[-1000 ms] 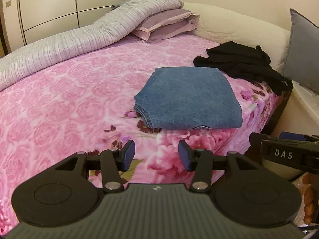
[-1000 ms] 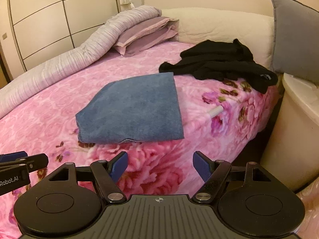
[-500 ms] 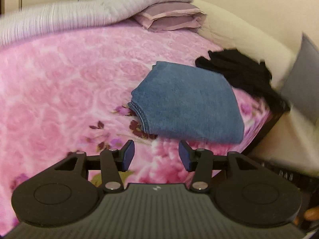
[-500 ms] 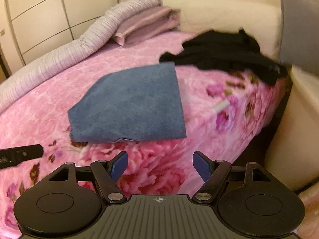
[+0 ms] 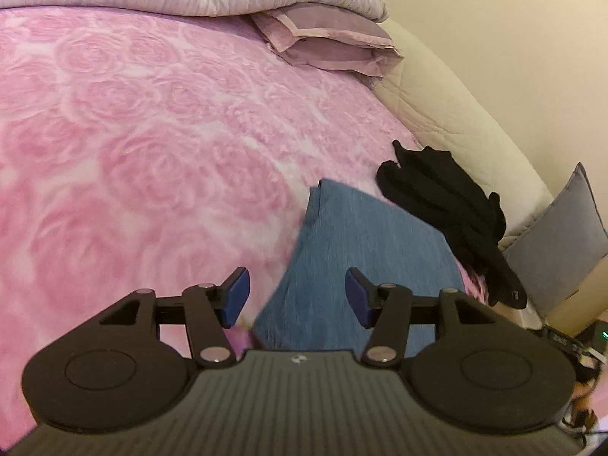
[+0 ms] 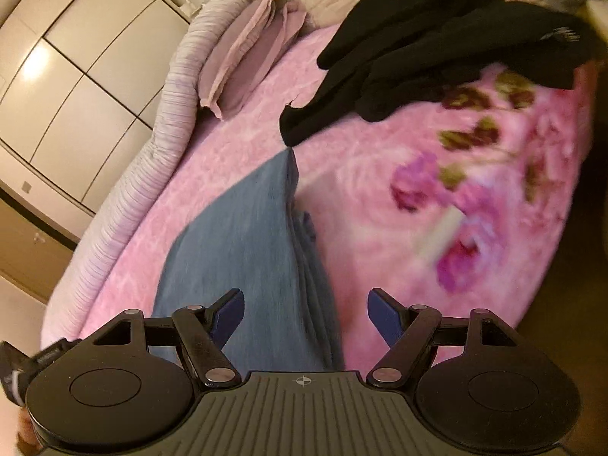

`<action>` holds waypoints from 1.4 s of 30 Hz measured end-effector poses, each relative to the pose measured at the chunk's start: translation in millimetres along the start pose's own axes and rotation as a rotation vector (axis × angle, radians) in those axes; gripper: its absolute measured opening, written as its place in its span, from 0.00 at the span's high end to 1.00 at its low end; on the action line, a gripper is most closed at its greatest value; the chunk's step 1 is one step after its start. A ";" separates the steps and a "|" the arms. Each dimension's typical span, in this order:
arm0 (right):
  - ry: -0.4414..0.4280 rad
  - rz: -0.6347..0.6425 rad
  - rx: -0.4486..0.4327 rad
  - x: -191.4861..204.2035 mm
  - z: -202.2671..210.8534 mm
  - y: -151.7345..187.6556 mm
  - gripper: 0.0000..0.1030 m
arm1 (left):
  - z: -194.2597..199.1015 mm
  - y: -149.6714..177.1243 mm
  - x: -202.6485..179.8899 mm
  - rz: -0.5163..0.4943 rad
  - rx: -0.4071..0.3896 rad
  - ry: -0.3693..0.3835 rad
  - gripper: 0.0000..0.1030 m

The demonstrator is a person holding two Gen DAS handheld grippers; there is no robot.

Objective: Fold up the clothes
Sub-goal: 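Grasp the folded jeans bundle with both grippers from its edge, then lift the jeans with both grippers and carry them toward the towel stack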

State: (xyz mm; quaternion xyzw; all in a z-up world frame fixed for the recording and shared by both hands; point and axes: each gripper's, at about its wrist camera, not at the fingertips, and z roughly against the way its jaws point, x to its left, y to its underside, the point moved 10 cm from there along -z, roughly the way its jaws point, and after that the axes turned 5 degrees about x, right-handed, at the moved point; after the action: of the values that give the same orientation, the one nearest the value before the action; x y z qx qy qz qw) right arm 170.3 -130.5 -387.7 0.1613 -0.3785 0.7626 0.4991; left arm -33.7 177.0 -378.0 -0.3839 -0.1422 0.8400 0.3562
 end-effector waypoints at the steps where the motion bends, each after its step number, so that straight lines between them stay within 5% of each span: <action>1: -0.010 -0.006 0.012 -1.1 -9.2 -7.7 0.27 | -6.5 -4.5 1.5 0.005 0.009 0.011 0.51; 11: -0.118 -0.140 0.138 -16.4 -86.6 -40.3 0.27 | -62.5 -18.8 6.8 0.055 0.105 0.093 0.49; 23: -0.211 -0.189 0.200 -15.3 -111.3 -53.3 0.37 | -118.8 -20.7 9.4 0.251 0.177 0.275 0.48; 30: -0.226 -0.195 0.192 -15.8 -113.3 -52.7 0.40 | -146.2 -16.8 -10.4 0.309 0.226 0.410 0.58; 42: -0.254 -0.289 0.189 -5.7 -106.0 -56.4 0.59 | -117.5 -28.2 -31.1 0.264 0.195 0.412 0.69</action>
State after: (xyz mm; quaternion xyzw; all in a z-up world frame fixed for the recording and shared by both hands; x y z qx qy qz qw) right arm 236.6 -43.7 -437.9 0.3547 -0.3381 0.6888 0.5343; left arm 81.8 170.8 -424.7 -0.5262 0.0662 0.7928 0.3003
